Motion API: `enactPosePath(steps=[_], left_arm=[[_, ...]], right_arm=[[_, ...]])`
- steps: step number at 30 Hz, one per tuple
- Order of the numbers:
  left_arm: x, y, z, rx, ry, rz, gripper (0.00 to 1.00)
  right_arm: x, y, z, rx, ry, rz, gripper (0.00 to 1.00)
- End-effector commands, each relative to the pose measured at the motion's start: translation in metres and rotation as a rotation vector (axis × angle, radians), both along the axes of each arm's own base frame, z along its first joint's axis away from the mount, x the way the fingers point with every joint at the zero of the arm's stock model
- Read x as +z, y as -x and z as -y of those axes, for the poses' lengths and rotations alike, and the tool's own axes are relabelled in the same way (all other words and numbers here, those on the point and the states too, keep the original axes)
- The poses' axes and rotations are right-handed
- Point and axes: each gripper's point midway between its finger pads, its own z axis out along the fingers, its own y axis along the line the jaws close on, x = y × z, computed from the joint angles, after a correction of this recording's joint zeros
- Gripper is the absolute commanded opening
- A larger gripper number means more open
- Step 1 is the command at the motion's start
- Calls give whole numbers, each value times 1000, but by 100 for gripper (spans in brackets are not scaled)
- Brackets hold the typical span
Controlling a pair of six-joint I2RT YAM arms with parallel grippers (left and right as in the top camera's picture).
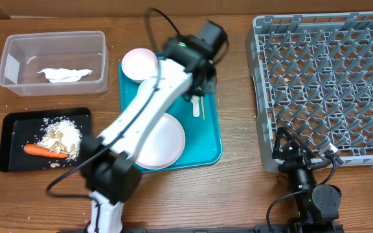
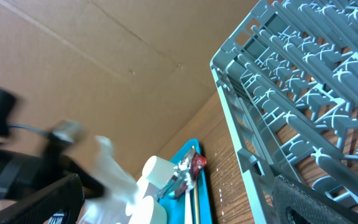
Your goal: Sort waste into correct bins and load items into the dishwasher rack
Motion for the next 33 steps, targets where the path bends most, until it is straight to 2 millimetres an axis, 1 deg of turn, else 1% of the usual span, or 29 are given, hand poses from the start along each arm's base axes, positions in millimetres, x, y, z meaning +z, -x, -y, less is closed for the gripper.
enactPosePath(steps=[1, 2, 4, 5, 6, 8, 9, 10, 11, 12, 13, 14, 15, 16, 17, 18, 19, 20, 21, 23, 24, 26, 27, 28, 30, 31, 32, 33], left_arm=[[52, -35, -88, 187, -20, 146, 4], [54, -42, -111, 241, -18, 147, 4], [53, -51, -140, 309, -16, 143, 4], [50, -57, -161, 359, -21, 141, 4], [48, -62, -176, 394, -24, 141, 4], [39, -77, -226, 507, -49, 152, 4], [34, -82, -243, 543, -51, 149, 4], [25, -86, -260, 581, -50, 137, 5], [19, -90, -270, 602, -51, 131, 5], [11, -96, -285, 632, -54, 128, 7], [4, -101, -294, 650, -54, 128, 11], [-6, -109, -306, 674, -54, 135, 25], [-15, -114, -314, 689, -54, 132, 54], [-33, -120, -324, 707, -42, 110, 100], [-40, -120, -326, 709, -33, 94, 100], [-55, -118, -323, 679, 13, 42, 100], [-58, -116, -317, 644, 51, 17, 100], [-57, -114, -310, 608, 91, 2, 100], [-51, -114, -308, 602, 104, 8, 100], [-30, -113, -302, 583, 109, 50, 99], [-9, -113, -291, 522, 116, 95, 97], [32, -106, -259, 397, 119, 178, 97], [52, -100, -234, 305, 114, 219, 95], [66, -93, -205, 206, 108, 246, 92], [75, -84, -169, 95, 105, 259, 88], [75, -77, -145, 23, 103, 256, 82], [74, -71, -122, -40, 100, 250, 79], [66, -63, -94, -116, 92, 232, 78]], right_arm=[[-2, 0, -2, 7, -4, 2, 100], [-2, 0, -2, 7, -4, 2, 100], [-2, 0, -2, 7, -4, 2, 100], [-2, 0, -2, 7, -4, 2, 100], [-2, 0, -2, 6, -4, 2, 100], [-2, 0, -2, 7, -4, 2, 100], [-2, 0, -2, 7, -4, 2, 100], [-2, 0, -2, 6, -4, 2, 100], [-2, 0, -2, 6, -4, 2, 100], [-2, 0, -2, 7, -4, 2, 100], [-2, 0, -2, 7, -4, 2, 100], [-2, 0, -2, 7, -4, 2, 100], [-2, 0, -2, 7, -4, 2, 100], [-2, 0, -2, 6, -4, 2, 100], [-2, 0, -2, 7, -4, 2, 100], [-2, 0, -2, 7, -4, 2, 100], [-2, 0, -2, 6, -4, 2, 100], [-2, 0, -2, 7, -4, 2, 100], [-2, 0, -2, 6, -4, 2, 100], [-2, 0, -2, 7, -4, 2, 100], [-2, 0, -2, 7, -4, 2, 100], [-2, 0, -2, 7, -4, 2, 100], [-2, 0, -2, 7, -4, 2, 100], [-2, 0, -2, 6, -4, 2, 100], [-2, 0, -2, 7, -4, 2, 100], [-2, 0, -2, 7, -4, 2, 100], [-2, 0, -2, 7, -4, 2, 100], [-2, 0, -2, 6, -4, 2, 100]])
